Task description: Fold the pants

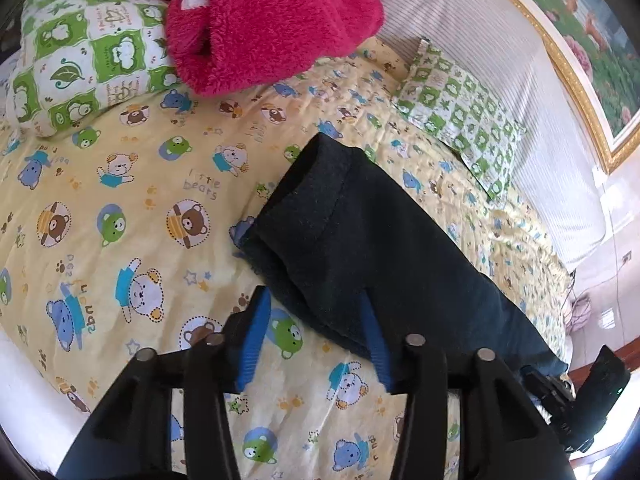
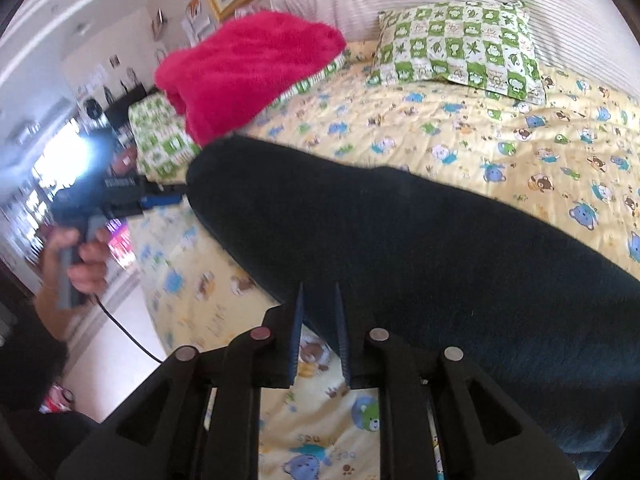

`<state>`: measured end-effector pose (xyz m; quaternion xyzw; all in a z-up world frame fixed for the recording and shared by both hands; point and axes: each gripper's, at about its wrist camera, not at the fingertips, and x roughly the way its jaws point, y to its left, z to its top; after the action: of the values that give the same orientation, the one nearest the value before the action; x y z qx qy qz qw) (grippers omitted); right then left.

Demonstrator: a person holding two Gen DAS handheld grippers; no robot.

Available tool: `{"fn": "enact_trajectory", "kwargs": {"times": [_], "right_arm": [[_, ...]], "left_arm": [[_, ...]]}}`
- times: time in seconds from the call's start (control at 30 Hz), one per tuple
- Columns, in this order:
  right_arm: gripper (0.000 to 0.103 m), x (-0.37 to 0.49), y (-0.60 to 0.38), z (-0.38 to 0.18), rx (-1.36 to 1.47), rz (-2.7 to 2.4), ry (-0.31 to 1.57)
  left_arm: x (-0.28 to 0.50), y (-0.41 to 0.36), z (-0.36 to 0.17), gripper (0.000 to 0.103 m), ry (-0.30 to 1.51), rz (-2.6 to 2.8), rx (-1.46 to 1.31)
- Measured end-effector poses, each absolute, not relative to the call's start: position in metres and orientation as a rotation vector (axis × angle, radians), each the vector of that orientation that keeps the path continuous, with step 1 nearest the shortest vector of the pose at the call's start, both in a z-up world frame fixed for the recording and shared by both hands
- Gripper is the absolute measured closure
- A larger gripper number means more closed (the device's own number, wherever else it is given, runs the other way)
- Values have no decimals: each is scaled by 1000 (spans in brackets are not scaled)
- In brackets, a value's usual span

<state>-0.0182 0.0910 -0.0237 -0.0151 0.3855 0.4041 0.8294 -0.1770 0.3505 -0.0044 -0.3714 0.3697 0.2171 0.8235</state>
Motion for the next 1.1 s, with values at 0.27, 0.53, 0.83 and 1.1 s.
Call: {"fn": "enact_trajectory", "kwargs": {"times": [0.27, 0.53, 0.83, 1.1], "right_arm": [[86, 40, 91, -6, 76, 789, 840], [75, 102, 131, -11, 64, 742, 926], [75, 147, 176, -50, -83, 759, 1131], [86, 126, 177, -58, -119, 832, 1096]], "left_arm": [[-177, 365, -9, 42, 778, 500, -832], [-164, 380, -17, 42, 796, 478, -872], [-146, 380, -30, 39, 822, 466, -872], [-130, 365, -29, 74, 824, 514, -722]]}}
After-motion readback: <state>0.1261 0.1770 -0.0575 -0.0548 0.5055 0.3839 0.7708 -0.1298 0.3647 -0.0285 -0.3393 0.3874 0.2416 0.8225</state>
